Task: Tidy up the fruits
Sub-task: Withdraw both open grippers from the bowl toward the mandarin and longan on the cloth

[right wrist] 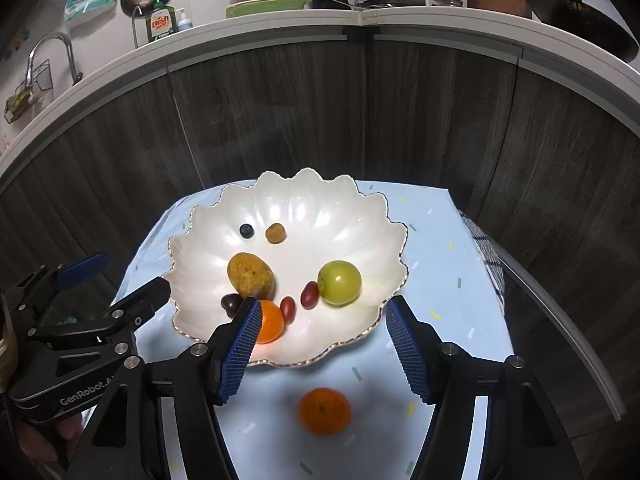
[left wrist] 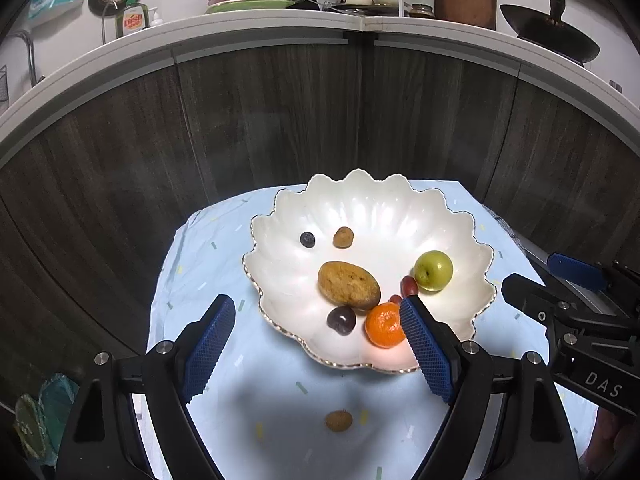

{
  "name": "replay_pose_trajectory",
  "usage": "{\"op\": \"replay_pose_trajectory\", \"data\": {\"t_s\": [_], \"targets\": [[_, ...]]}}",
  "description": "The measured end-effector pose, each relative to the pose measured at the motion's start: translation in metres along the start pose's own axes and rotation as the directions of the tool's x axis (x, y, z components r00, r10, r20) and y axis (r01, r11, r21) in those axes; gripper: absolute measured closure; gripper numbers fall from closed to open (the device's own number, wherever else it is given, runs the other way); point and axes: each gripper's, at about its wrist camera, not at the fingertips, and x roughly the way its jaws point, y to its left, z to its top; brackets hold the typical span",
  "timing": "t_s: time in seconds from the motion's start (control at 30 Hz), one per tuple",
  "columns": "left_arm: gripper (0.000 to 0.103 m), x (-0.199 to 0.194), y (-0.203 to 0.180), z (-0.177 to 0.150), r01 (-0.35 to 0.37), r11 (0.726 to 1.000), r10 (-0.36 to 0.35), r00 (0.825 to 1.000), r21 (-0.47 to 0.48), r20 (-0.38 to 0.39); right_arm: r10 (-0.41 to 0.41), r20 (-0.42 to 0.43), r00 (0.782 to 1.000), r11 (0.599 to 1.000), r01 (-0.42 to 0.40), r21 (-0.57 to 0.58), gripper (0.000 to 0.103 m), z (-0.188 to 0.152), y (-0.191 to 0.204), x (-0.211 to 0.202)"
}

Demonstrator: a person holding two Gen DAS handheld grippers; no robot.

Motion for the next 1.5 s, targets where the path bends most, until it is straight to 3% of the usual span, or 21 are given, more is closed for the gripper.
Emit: {"op": "replay_pose_trajectory", "data": {"t_s": [0.67, 0.9, 1.1, 1.5], "targets": [[0.015, -0.024, 0.001, -0.027, -0.012, 1.000, 0.012, 1.000, -0.002, -0.002, -0.033, -0.002, 0.999, 0.999, 0.033, -0.002, 0.036, -0.028, 0.000, -0.020], [0.012, -0.022, 0.004, -0.042, -0.007, 1.000, 0.007, 1.000, -0.007, -0.022, -0.034, -0.017, 0.999, 0.999, 0.034, -0.011, 0.036, -0.041, 0.004, -0.016], [0.011, -0.017, 0.005, -0.054, -0.009, 1.000, 0.009, 0.999, -0.002, -0.037, -0.046, -0.016, 0.999, 0.999, 0.046, -0.012, 0.027, -0.049, 0.004, -0.011], [0.012, 0.002, -0.001, -0.075, 0.006, 1.000, -0.005, 0.997, 0.009, -0.077, -0.045, -0.054, 0.998, 0.999, 0.045, -0.002, 0.027, -0.068, 0.000, 0.006]]}}
